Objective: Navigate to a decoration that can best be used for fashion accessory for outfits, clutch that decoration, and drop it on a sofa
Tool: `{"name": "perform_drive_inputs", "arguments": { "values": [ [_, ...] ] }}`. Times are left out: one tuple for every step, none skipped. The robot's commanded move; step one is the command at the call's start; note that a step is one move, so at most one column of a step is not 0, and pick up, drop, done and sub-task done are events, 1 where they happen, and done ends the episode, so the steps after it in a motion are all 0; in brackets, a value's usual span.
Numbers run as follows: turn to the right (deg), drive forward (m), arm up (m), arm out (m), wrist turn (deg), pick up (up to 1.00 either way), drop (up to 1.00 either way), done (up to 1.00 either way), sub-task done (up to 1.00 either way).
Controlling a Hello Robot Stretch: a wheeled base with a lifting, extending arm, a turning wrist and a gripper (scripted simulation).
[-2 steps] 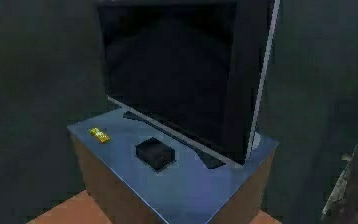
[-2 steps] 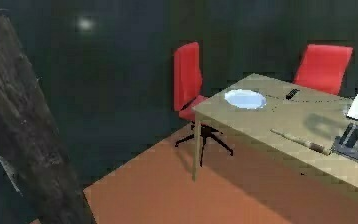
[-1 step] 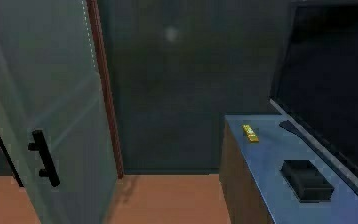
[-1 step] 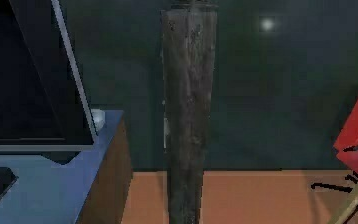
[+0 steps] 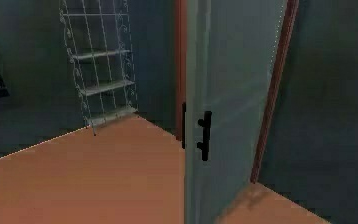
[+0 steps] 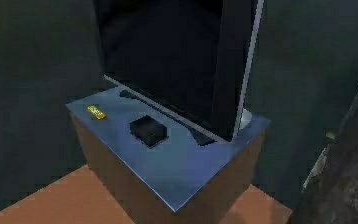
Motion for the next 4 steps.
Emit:
{"name": "perform_drive_inputs", "arguments": {
  "values": [
    [45.0, 0.00, 0.00, 0.00, 0.0, 0.00, 0.00, 0.00, 0.00],
    [45.0, 0.00, 0.00, 0.00, 0.0, 0.00, 0.00, 0.00, 0.00],
    [30.0, 0.00, 0.00, 0.00, 0.0, 0.00, 0.00, 0.00, 0.00],
    [0.0, 0.45, 0.00, 0.00, 0.0, 0.00, 0.00, 0.00, 0.00]
  ]
}}
